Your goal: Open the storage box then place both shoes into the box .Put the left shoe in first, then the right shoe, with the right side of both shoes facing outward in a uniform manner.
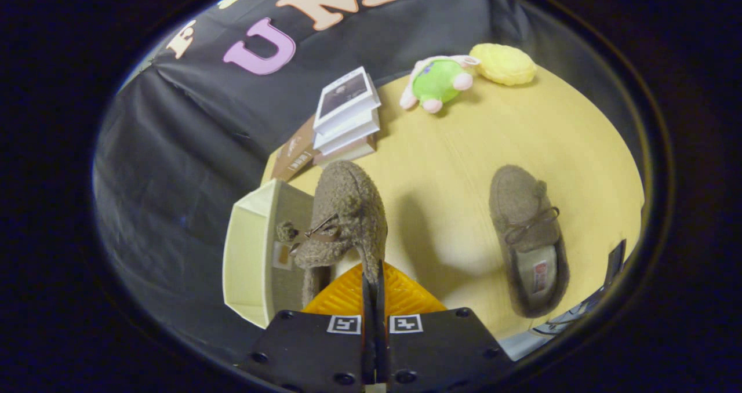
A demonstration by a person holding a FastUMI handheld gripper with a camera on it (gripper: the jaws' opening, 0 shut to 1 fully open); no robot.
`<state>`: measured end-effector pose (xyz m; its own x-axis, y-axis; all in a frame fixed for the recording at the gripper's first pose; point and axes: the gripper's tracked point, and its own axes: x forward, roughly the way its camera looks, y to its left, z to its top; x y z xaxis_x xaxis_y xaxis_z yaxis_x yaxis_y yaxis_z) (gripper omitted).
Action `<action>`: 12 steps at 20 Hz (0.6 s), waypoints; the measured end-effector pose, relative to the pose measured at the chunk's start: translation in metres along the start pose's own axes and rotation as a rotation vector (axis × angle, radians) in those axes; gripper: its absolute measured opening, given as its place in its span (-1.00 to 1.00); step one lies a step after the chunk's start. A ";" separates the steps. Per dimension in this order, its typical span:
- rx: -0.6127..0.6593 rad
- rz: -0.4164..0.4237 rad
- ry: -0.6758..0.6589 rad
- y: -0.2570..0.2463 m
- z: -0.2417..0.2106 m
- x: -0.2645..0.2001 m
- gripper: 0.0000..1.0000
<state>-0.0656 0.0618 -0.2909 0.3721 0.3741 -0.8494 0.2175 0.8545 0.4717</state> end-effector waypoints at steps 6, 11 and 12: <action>-0.032 0.082 -0.040 0.068 0.014 -0.018 -0.92; -0.069 0.138 -0.019 0.121 0.004 -0.009 -0.92; -0.075 0.146 -0.015 0.129 0.002 -0.005 -0.92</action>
<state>-0.0372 0.1698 -0.2253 0.4085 0.4912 -0.7693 0.0929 0.8161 0.5703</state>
